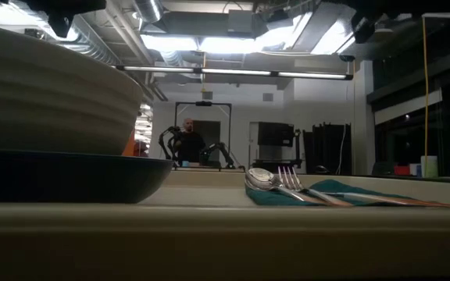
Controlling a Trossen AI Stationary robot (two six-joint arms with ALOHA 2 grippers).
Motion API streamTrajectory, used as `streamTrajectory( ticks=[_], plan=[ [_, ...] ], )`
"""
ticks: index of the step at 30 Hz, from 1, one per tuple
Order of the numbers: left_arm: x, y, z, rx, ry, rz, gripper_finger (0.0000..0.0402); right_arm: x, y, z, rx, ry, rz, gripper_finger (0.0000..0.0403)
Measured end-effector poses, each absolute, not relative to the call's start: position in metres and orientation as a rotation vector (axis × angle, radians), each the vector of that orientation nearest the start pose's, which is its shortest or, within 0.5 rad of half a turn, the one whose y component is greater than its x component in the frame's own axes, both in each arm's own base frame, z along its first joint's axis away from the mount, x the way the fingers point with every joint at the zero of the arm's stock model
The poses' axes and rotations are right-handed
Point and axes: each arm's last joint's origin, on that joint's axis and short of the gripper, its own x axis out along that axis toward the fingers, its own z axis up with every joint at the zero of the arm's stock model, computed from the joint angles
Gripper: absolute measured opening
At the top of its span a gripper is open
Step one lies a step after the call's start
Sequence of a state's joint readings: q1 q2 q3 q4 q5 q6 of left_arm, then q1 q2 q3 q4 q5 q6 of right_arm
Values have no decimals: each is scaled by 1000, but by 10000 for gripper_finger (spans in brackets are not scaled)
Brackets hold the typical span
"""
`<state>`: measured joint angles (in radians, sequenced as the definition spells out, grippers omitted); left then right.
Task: Set up tray
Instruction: Return to Home Position
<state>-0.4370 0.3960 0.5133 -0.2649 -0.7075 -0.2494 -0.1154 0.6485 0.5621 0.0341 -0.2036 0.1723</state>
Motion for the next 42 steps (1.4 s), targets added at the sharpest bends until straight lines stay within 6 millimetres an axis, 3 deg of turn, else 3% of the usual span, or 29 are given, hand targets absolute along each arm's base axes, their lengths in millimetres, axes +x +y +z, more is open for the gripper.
streamTrajectory(
  ticks=[8, 19, 26, 38, 42],
  plan=[
    [88, -20, 286, -135, 38, 273, 2, 131, -10, 285, 119, 9, 71, 3],
    [72, -14, 287, -147, 5, 217, 1, 110, -8, 226, 180, -167, 59, 2],
    [71, -14, 285, -156, 19, 202, 2, 104, -7, 201, 237, -284, 84, 2],
    [69, -12, 276, -184, 77, 244, 1, 103, -5, 198, 227, -294, 157, 2],
    [71, -14, 262, -208, 5, 234, 1, 103, -5, 197, 229, -291, 158, 2]
  ],
)
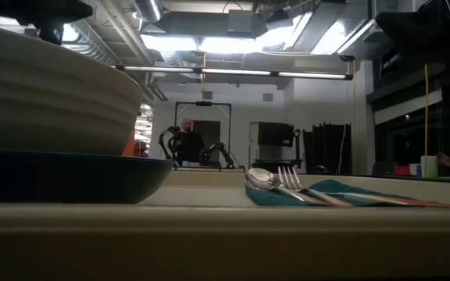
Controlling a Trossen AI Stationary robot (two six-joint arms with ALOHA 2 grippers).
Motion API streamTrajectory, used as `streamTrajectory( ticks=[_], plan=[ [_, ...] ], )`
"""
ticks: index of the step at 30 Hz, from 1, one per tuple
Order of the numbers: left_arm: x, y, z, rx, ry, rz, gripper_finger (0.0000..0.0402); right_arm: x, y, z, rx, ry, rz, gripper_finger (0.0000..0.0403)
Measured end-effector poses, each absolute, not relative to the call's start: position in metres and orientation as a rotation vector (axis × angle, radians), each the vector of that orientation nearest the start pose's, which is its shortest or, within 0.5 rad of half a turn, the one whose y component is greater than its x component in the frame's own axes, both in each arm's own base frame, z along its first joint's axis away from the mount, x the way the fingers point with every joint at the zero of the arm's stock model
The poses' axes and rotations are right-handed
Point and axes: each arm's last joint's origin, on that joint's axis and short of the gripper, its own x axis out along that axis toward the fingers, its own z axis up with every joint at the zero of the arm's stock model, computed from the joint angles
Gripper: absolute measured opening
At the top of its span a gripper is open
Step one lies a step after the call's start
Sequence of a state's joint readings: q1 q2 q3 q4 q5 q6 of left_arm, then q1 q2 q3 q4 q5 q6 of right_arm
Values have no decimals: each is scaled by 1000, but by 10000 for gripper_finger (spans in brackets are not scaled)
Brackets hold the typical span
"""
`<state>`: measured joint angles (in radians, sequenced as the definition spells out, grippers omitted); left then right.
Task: Set up tray
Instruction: Return to Home Position
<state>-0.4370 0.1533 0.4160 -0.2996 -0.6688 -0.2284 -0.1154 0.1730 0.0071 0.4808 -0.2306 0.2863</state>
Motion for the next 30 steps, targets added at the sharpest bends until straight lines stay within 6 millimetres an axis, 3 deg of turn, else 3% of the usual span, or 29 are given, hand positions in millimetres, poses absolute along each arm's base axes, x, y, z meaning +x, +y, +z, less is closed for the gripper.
streamTrajectory(
  ticks=[4, 9, 12, 20, 30],
  plan=[
    [75, -15, 237, -245, -60, 221, 2, 103, -5, 197, 233, -286, 157, 2],
    [76, -16, 219, -271, -105, 214, 1, 103, -5, 196, 229, -280, 156, 2],
    [78, -17, 213, -274, -117, 202, 2, 104, -5, 195, 241, -260, 158, 2],
    [81, -25, 212, -338, -162, -43, 2, 105, -5, 189, 252, -195, 171, 3],
    [90, -13, 199, -277, -199, 46, 1, 105, -5, 189, 267, -202, 174, 3]
  ],
)
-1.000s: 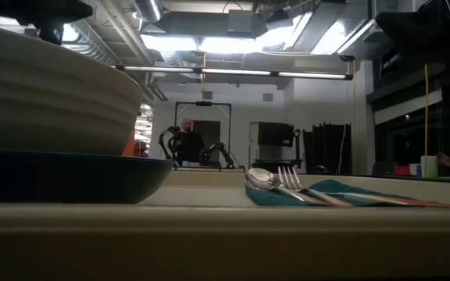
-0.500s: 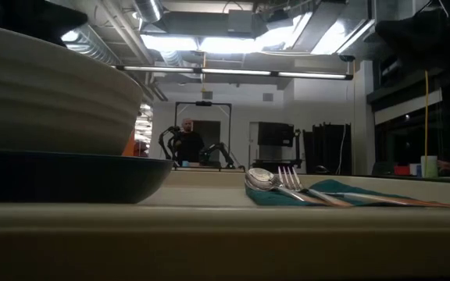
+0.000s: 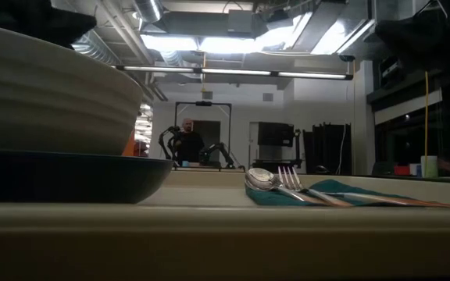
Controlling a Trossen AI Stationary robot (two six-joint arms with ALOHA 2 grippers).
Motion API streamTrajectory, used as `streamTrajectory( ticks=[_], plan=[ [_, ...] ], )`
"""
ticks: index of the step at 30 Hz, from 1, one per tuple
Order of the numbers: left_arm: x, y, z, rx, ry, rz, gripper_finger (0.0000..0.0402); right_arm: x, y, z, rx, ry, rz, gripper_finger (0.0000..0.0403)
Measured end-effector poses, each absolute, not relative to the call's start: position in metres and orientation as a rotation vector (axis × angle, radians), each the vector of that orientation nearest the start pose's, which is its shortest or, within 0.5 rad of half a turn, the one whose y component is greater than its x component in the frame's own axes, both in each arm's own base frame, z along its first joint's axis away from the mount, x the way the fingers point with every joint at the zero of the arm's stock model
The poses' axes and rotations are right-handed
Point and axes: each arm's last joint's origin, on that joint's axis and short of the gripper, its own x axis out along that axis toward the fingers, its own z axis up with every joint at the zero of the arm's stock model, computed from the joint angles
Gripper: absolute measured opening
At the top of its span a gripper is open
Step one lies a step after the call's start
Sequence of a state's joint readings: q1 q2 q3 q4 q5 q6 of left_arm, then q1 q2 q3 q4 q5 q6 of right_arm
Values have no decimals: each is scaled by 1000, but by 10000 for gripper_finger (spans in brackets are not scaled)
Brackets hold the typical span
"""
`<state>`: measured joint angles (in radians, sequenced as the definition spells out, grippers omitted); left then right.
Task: Set up tray
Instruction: Return to Home Position
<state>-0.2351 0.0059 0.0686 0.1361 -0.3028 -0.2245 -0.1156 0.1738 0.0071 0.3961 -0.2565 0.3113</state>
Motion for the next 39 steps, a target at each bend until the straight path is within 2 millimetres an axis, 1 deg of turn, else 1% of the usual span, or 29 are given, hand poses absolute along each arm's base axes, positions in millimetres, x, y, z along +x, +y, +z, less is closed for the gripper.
streamTrajectory(
  ticks=[3, 7, 10, 16, 20, 23, 28, 33, 39],
  plan=[
    [95, -8, 185, -292, -200, 14, 1, 105, -5, 190, 266, -206, 174, 3],
    [97, 0, 178, -296, -130, 31, 2, 105, -5, 190, 266, -205, 174, 3],
    [97, 5, 178, -257, -137, 52, 1, 105, -5, 189, 266, -202, 174, 3],
    [97, 11, 177, -249, -122, 70, 2, 105, -5, 188, 265, -184, 170, 10],
    [97, 13, 171, -244, -68, 112, 2, 106, -5, 182, 276, -125, 161, 16],
    [97, 15, 169, -237, -51, 149, 2, 107, -5, 177, 284, -77, 154, 11],
    [97, 15, 169, -237, -55, 158, 3, 107, -6, 176, 218, -72, 106, 5],
    [97, 15, 169, -245, -57, 158, 5, 107, -9, 175, 221, -78, 19, 28],
    [97, 15, 169, -245, -56, 157, 2, 107, -9, 175, 229, -78, 18, 46]
  ],
)
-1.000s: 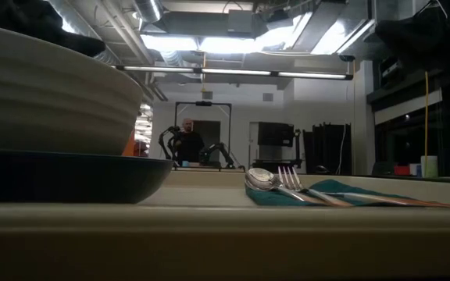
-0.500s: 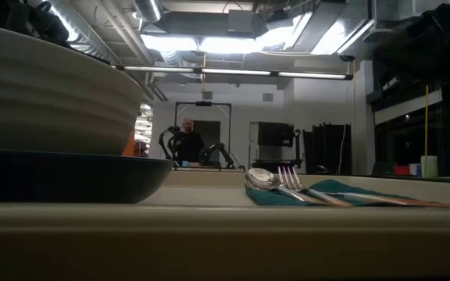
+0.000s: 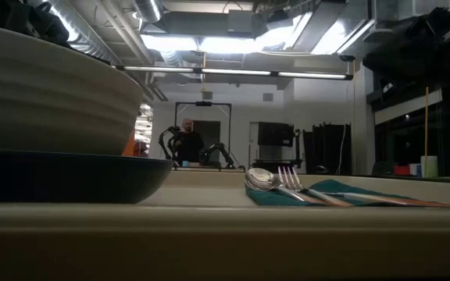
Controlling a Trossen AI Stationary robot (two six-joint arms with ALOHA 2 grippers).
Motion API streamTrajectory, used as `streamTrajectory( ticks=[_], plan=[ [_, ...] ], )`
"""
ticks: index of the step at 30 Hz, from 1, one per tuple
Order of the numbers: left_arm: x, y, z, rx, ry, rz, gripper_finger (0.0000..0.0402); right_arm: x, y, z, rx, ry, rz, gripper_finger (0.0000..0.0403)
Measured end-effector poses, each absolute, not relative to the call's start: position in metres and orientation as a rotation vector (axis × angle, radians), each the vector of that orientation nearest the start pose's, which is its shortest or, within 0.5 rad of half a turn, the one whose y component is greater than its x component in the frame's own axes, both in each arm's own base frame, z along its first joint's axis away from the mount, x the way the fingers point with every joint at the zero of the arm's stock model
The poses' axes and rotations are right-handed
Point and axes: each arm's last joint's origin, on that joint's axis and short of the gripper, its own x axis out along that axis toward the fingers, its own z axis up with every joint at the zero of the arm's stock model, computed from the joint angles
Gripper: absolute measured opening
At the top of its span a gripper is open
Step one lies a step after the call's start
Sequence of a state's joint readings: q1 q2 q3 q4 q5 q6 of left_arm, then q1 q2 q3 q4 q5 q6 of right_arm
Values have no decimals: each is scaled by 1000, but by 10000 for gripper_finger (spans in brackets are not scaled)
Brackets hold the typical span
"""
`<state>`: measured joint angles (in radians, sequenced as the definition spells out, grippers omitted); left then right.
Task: Set up tray
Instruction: Return to Home Position
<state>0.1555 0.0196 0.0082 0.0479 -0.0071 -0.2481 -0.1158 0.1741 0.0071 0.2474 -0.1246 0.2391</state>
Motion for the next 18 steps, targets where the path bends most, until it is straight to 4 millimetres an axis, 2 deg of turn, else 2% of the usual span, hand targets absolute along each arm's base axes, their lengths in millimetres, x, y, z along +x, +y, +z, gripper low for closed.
streamTrajectory(
  ticks=[3, 10, 18],
  plan=[
    [97, 15, 169, -245, -56, 157, 4, 107, -9, 175, 241, -78, 19, 48],
    [97, 16, 170, -145, -51, 181, 4, 107, -9, 175, 62, -71, 9, 48],
    [97, 16, 170, -156, -53, 182, 4, 108, -9, 168, 99, 0, 7, 48]
  ],
)
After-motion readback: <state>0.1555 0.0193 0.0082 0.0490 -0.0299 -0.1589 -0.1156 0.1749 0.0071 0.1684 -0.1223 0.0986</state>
